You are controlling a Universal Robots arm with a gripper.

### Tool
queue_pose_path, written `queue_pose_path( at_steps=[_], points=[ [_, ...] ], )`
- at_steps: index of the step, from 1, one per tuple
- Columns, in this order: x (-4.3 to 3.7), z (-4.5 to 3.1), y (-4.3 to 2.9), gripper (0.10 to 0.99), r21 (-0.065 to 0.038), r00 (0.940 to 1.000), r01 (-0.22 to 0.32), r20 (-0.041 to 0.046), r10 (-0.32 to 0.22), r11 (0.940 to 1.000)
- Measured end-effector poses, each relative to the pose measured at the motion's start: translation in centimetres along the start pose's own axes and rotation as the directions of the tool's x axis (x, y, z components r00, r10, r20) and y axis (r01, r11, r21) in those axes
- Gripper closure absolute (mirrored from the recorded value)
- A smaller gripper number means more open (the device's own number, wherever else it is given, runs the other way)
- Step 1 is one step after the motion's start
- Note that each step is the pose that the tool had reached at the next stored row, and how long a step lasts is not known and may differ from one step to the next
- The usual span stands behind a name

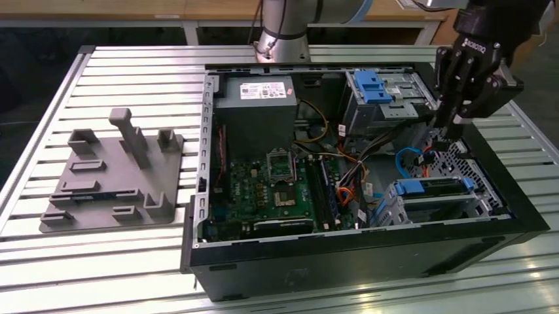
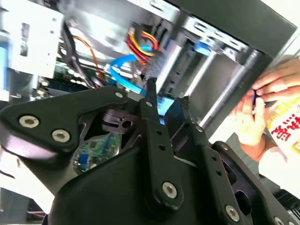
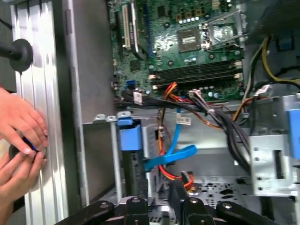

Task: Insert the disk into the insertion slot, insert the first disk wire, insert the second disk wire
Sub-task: 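Insert the first disk wire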

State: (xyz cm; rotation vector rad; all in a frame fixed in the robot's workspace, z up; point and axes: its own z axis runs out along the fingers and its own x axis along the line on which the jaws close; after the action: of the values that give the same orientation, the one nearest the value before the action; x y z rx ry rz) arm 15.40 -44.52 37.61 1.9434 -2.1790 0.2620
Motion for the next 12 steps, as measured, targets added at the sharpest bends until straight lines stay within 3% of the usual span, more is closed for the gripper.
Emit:
queue_pose_path(
  at_steps=[2, 7, 12],
  points=[
    [-0.69, 0.16, -0.09, 0.737, 0.0, 1.0, 0.0, -0.0034, 0.0, 1.0],
    [-1.08, 0.95, -0.96, 0.737, 0.003, 0.9999, 0.006, -0.0118, -0.006, 1.0],
    [-1.43, 1.57, -1.11, 0.737, 0.01, 0.9994, 0.025, -0.0235, -0.024, 0.9996]
  ],
)
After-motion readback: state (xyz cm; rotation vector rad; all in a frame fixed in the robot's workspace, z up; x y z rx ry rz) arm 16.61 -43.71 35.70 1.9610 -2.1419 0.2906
